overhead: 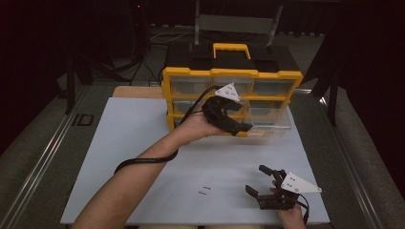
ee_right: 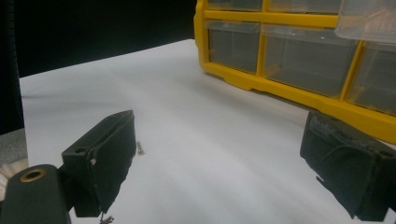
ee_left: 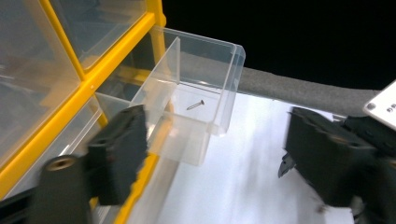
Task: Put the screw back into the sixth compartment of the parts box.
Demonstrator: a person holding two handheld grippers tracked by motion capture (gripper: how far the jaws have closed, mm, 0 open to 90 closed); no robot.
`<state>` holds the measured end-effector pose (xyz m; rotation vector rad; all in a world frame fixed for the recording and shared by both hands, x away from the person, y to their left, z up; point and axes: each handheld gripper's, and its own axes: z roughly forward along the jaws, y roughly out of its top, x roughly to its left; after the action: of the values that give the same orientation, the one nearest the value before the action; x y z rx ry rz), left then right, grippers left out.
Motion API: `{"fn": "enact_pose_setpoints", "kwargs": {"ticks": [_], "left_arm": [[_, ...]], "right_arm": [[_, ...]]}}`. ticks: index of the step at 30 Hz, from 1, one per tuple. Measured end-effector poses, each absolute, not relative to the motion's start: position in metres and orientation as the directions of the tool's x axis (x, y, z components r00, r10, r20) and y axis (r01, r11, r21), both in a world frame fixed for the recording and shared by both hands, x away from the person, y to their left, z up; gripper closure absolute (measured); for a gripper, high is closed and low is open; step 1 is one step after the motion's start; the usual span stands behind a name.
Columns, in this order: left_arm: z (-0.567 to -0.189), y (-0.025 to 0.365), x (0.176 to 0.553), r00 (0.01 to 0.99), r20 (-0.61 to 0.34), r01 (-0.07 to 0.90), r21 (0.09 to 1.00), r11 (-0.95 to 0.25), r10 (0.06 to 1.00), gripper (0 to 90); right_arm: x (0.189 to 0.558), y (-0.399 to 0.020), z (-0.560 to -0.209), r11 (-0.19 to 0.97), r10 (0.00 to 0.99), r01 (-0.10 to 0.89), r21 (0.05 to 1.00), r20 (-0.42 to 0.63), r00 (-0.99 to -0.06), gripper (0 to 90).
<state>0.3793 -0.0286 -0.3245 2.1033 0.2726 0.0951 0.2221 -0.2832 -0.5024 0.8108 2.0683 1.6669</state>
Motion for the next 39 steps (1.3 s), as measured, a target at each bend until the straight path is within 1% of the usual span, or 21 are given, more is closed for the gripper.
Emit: {"fn": "enact_pose_setpoints", "kwargs": {"ticks": [1, 2, 8, 13, 18, 25, 28, 35, 39], "left_arm": [[-0.325, -0.026, 0.377, 0.972, -0.043, 0.155, 0.855, -0.496, 0.23, 18.7], [-0.325, -0.026, 0.377, 0.972, -0.043, 0.155, 0.855, -0.496, 0.23, 16.3], [-0.331, -0.011, 0.365, 0.974, -0.043, 0.15, 0.861, -0.485, 0.224, 15.4], [-0.336, 0.0, 0.359, 0.974, -0.048, 0.151, 0.869, -0.472, 0.223, 15.4], [-0.342, 0.016, 0.348, 0.974, -0.02, 0.127, 0.87, -0.476, 0.224, 15.4], [-0.354, 0.033, 0.336, 0.973, -0.015, 0.125, 0.871, -0.476, 0.228, 15.4], [-0.36, 0.039, 0.33, 0.973, -0.016, 0.124, 0.876, -0.467, 0.229, 15.4], [-0.374, 0.046, 0.318, 0.974, 0.015, 0.097, 0.871, -0.481, 0.224, 15.5], [-0.383, 0.049, 0.314, 0.977, 0.003, 0.102, 0.87, -0.482, 0.213, 16.4]], "right_arm": [[0.222, -0.283, -0.503, 0.139, 0.633, 0.208, 0.968, 0.075, -0.77, 10.5], [0.222, -0.283, -0.503, 0.139, 0.633, 0.208, 0.968, 0.075, -0.77, 10.5], [0.223, -0.282, -0.503, 0.143, 0.634, 0.209, 0.967, 0.073, -0.77, 10.5], [0.223, -0.282, -0.504, 0.148, 0.633, 0.211, 0.966, 0.071, -0.771, 10.5], [0.223, -0.282, -0.504, 0.147, 0.633, 0.213, 0.966, 0.073, -0.771, 10.5], [0.223, -0.281, -0.504, 0.148, 0.633, 0.211, 0.966, 0.071, -0.771, 10.5], [0.223, -0.281, -0.504, 0.15, 0.633, 0.21, 0.966, 0.069, -0.771, 10.5], [0.222, -0.281, -0.504, 0.148, 0.633, 0.212, 0.966, 0.072, -0.771, 10.5], [0.222, -0.281, -0.504, 0.15, 0.633, 0.211, 0.966, 0.07, -0.771, 10.5]]}}
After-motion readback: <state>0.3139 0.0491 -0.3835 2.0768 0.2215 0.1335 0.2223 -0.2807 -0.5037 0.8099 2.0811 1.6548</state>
